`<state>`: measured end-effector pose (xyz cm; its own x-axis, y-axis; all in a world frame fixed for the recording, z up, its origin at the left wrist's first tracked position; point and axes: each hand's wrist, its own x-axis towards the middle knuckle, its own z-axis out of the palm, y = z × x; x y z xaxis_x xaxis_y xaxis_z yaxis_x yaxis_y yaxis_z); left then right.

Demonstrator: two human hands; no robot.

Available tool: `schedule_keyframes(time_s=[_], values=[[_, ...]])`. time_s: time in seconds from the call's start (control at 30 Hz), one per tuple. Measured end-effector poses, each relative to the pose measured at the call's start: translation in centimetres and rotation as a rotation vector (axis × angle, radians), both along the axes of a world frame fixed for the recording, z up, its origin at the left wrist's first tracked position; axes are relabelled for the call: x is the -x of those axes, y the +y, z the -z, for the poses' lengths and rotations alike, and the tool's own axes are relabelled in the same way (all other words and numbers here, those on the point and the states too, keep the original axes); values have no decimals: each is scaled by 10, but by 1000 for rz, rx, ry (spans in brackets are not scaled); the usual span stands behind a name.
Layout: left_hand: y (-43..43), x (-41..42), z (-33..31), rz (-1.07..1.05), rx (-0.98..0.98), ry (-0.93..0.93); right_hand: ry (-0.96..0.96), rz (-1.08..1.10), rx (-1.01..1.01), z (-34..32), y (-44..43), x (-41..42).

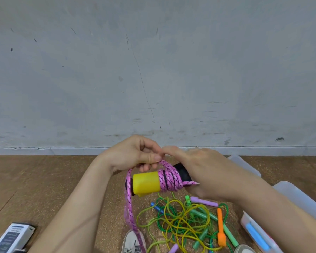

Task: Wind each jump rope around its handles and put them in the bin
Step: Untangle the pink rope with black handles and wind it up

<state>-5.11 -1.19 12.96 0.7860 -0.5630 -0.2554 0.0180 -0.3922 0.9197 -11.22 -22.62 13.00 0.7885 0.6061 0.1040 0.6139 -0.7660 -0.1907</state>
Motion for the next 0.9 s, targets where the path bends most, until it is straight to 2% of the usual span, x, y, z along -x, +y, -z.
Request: schedule_keyframes(time_s=[0.1,0.3,0.4,0.53,0.63,0.77,0.83,0.9], values=[[-2,-2,4,17,10,23,81,-29,-32,-3,-1,0],[9,-8,0,51,-37,9,66,-32,-54,-1,-14,-10],[22,-10,0,73,-29,20,144,-15,-110,1,-16,-13],[42,-14,7,-90,-55,-85,178,24,-155,2,-22,-14],[33,-10,12,-160,-63,-100,325,60,-357,4,-21,-12],[-1,1,12,-69,-217,-297,612,39,-774,-2,-9,-5],[-12,1,21,-7,-283,-231,712,70,-941,-6,-6,-3],[-20,1,23,146,-357,-101,785,159,-1005,-7,-4,-4]])
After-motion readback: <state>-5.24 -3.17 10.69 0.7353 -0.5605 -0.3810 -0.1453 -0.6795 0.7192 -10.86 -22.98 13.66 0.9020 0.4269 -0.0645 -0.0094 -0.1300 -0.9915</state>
